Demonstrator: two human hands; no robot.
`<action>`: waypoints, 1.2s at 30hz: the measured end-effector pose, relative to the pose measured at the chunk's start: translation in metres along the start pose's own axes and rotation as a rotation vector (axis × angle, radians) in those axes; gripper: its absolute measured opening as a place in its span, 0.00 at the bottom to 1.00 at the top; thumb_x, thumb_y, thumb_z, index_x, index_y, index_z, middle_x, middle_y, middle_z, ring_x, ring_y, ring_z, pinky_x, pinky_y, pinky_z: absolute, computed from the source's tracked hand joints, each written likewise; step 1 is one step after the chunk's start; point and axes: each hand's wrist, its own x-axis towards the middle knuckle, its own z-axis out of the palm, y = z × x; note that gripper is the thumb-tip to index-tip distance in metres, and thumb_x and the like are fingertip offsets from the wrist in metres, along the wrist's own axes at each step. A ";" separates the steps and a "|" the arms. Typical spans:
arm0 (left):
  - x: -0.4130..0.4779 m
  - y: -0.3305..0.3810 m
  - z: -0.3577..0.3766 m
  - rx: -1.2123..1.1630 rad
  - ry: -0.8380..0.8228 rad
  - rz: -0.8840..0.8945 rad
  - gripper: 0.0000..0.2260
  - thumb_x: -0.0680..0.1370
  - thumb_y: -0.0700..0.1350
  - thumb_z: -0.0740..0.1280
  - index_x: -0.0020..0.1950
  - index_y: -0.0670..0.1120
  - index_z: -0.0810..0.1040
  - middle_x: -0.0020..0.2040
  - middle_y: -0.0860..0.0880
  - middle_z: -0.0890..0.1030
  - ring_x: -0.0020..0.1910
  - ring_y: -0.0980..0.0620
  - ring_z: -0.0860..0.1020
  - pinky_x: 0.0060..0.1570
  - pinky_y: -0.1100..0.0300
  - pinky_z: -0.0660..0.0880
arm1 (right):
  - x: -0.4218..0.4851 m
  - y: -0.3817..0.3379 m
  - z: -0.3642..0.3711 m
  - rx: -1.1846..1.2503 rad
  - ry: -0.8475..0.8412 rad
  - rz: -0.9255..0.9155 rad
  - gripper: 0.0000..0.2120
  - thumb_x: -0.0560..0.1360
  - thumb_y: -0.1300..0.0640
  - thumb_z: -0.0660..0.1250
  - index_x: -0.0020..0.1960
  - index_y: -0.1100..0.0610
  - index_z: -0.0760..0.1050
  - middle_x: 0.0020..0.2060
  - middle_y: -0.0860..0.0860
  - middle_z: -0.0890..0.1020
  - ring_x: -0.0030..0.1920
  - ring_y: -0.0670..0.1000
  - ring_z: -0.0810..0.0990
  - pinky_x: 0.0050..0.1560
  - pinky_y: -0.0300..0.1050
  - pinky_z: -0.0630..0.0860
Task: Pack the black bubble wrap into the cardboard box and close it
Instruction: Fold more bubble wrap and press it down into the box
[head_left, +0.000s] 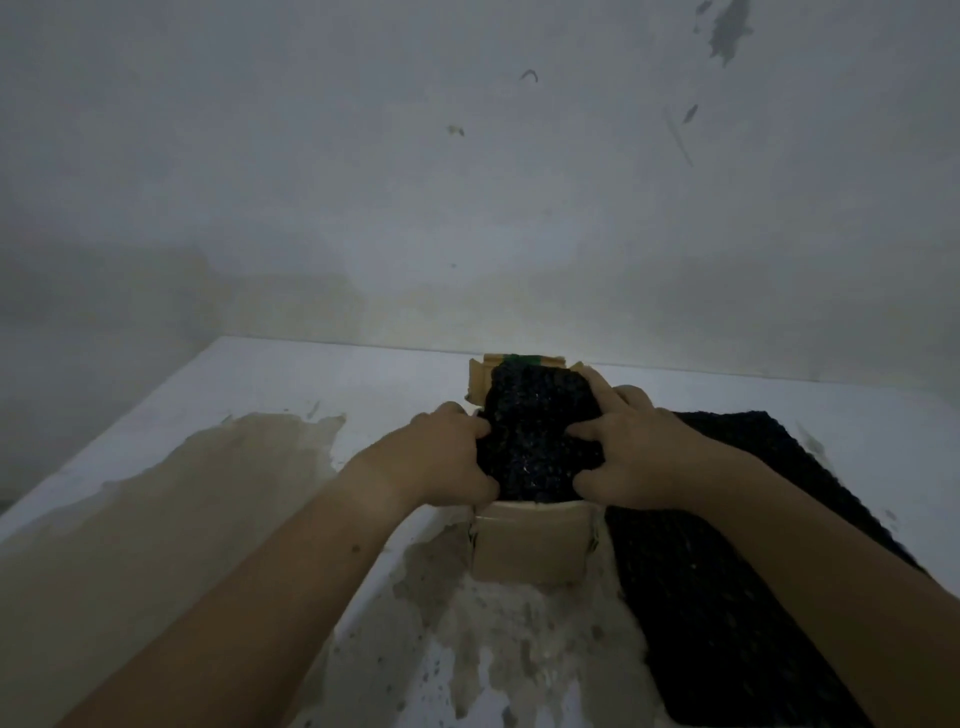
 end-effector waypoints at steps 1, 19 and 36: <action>0.003 0.003 -0.003 -0.019 -0.059 -0.022 0.21 0.72 0.53 0.70 0.63 0.47 0.74 0.51 0.48 0.73 0.48 0.49 0.76 0.49 0.53 0.77 | 0.005 0.000 -0.001 0.021 -0.025 0.007 0.34 0.73 0.42 0.64 0.76 0.49 0.61 0.77 0.50 0.32 0.76 0.57 0.43 0.68 0.57 0.64; -0.018 0.004 -0.011 -0.180 0.114 0.151 0.35 0.77 0.59 0.64 0.79 0.58 0.50 0.73 0.50 0.62 0.67 0.47 0.68 0.58 0.55 0.70 | -0.007 0.008 0.015 0.308 0.340 -0.096 0.35 0.74 0.46 0.67 0.77 0.46 0.56 0.78 0.45 0.54 0.76 0.49 0.52 0.71 0.50 0.60; 0.016 0.017 -0.021 -0.246 -0.346 -0.175 0.27 0.69 0.62 0.71 0.66 0.57 0.70 0.58 0.52 0.77 0.54 0.51 0.79 0.56 0.53 0.79 | 0.033 -0.022 -0.001 -0.121 -0.115 -0.023 0.34 0.69 0.47 0.66 0.73 0.47 0.62 0.77 0.55 0.47 0.75 0.60 0.45 0.74 0.56 0.50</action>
